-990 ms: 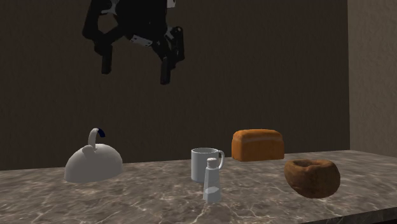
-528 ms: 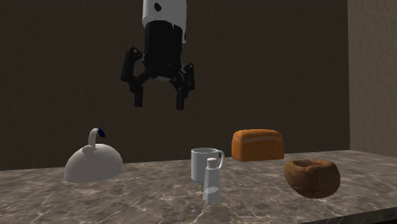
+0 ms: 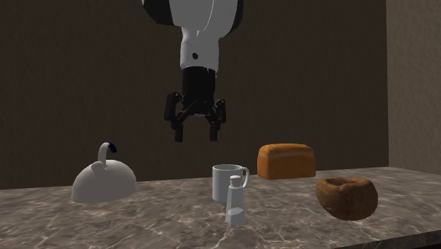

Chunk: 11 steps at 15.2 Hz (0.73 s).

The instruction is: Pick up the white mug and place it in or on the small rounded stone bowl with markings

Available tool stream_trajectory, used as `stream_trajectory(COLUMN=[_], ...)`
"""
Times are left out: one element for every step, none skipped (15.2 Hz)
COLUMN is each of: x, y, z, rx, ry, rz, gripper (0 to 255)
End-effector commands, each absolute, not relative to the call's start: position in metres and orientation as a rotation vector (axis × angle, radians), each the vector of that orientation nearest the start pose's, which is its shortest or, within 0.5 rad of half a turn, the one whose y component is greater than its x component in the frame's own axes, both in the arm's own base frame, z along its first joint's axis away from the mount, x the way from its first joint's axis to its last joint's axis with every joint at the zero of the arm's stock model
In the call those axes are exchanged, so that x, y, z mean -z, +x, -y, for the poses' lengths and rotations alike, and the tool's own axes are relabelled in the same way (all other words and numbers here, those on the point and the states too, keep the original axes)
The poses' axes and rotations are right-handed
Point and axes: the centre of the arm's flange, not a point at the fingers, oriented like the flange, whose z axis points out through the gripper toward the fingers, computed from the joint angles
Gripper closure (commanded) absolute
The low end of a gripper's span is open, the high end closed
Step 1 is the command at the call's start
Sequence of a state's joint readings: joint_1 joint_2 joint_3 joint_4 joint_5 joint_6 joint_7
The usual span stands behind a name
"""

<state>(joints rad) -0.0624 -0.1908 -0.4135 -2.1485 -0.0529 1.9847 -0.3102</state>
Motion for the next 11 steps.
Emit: stream_trajectory(x=[-0.463,-0.457,-0.451,-0.445,-0.439,-0.434,-0.428,-0.422,-0.416,-0.411,-0.405], y=[0.451,0.456,0.462,0.468,0.473,0.479,0.485,0.49,0.496,0.501,0.507], z=[0.258,0.268,0.278,0.288,0.298,0.309,0.319,0.329,0.339,0.349,0.36], rx=[0.033,0.033,0.033,0.033,0.033,0.033,0.033,0.033,0.033,0.033,0.033], ry=[-3.118,-3.12,-3.121,-3.123,-3.124,-3.126,-3.128,-3.129,-3.131,-3.133,-3.134], rz=[-0.215,-0.216,-0.217,-0.218,-0.219,-0.22,-0.221,-0.222,-0.223,-0.224,-0.225], gripper=[0,0,0,0,0,0,0,0,0,0,0])
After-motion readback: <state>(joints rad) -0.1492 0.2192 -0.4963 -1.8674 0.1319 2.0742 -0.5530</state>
